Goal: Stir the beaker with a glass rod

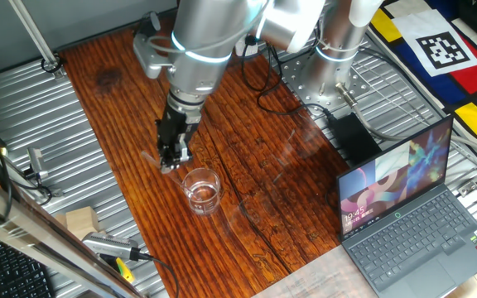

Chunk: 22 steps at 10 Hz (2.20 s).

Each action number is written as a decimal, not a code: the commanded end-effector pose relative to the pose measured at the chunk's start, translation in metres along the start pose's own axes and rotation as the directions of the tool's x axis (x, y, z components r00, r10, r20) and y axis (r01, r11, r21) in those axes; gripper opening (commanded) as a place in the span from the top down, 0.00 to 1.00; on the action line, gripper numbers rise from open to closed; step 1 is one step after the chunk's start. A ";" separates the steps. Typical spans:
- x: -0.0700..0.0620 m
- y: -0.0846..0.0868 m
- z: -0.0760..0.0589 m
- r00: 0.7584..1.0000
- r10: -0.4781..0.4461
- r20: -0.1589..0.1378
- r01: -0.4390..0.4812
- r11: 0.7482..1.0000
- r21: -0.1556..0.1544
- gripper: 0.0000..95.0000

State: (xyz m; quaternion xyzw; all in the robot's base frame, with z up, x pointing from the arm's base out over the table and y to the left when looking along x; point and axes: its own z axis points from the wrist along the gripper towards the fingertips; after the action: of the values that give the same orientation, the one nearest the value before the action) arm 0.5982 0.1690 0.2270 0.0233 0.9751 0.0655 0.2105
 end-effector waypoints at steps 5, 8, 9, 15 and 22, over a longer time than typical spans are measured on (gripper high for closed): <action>-0.001 0.004 -0.003 1.000 0.006 -0.001 -0.006 1.000 0.015 1.00; 0.000 0.007 -0.009 1.000 0.005 0.010 -0.005 0.999 0.034 1.00; 0.002 0.008 -0.010 1.000 0.007 0.015 -0.008 0.999 0.036 1.00; 0.011 0.013 -0.013 0.999 0.000 0.046 -0.002 0.999 0.048 1.00; 0.026 0.012 -0.016 0.998 -0.004 0.058 0.001 0.999 0.049 1.00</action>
State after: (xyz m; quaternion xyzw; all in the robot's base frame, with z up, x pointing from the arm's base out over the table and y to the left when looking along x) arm 0.5677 0.1804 0.2308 0.0285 0.9705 0.0409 0.2360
